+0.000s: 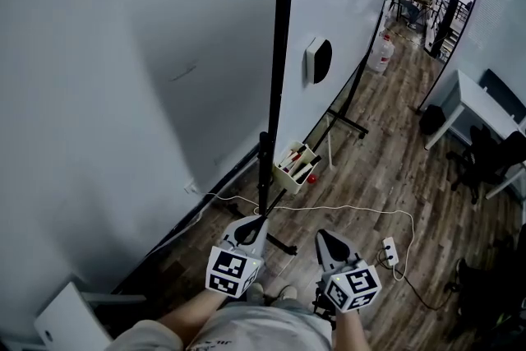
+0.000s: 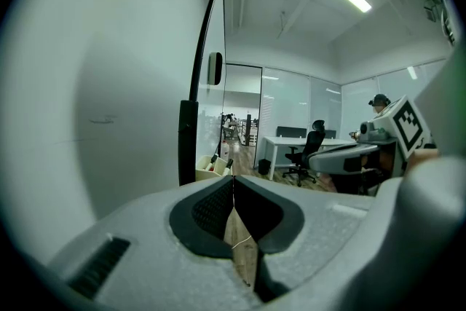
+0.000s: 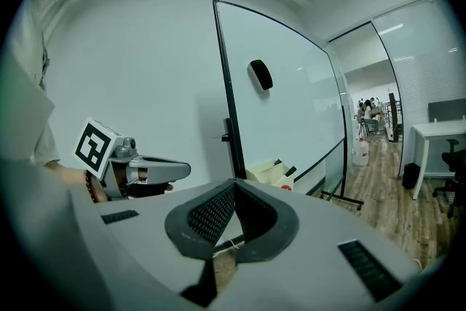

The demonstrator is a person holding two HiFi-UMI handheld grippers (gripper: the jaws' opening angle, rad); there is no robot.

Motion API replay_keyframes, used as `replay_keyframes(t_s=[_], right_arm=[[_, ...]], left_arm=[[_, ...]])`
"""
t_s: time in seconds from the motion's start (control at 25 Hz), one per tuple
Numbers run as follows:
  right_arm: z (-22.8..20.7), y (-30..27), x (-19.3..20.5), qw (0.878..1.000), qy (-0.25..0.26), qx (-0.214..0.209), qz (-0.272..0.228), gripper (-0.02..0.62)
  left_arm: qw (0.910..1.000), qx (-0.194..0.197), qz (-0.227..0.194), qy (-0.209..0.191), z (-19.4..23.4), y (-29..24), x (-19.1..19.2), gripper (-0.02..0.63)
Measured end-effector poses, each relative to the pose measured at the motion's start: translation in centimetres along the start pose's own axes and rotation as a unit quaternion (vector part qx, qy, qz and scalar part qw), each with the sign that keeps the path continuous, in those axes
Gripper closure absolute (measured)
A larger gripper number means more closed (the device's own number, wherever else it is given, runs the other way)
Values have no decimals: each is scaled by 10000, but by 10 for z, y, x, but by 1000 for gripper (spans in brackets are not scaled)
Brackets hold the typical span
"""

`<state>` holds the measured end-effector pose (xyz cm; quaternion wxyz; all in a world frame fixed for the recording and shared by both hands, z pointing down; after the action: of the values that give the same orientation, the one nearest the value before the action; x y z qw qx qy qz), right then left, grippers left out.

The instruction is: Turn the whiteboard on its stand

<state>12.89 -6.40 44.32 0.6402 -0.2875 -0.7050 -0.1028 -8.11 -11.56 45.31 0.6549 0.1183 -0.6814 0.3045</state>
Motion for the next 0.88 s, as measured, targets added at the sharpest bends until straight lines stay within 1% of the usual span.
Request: replay_keyframes(t_s=[0.2, 0.32, 0.44, 0.52, 0.72, 0.8, 0.88], right_arm=[[-12, -5, -8, 9999, 49, -118, 28, 600], [-18, -10, -7, 9998, 62, -174, 62, 600], [-23, -15, -7, 9997, 36, -212, 85, 600], [-26, -18, -7, 9997, 14, -236, 91, 600], [-33, -24, -5, 9995, -42, -272, 133, 600], [-35, -27, -4, 9995, -59, -284, 150, 600], [-37, -30, -3, 9994, -78, -294, 164, 600]], left_arm=[[9990, -250, 125, -340, 7, -15, -7, 594], [9990, -356, 96, -257, 15, -25, -11, 593], [9977, -543, 109, -388, 22, -37, -14, 592], [9974, -594, 141, -386, 26, -44, -15, 586], [9979, -607, 182, -165, 38, -63, -17, 524], [9981, -578, 192, -79, 44, -73, -18, 488], [9984, -505, 261, -82, 49, -84, -19, 439]])
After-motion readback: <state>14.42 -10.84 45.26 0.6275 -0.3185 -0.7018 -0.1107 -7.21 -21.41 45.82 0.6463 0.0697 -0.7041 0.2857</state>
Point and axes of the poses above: the fingertips, and each gripper's own axes: y backward along the fingers, z to its left, x out of its underside, the point moved 8 cm from there along y, backward along the fingers, and after that the axes turned 5 degrees about -x, right-handed, at the moved point
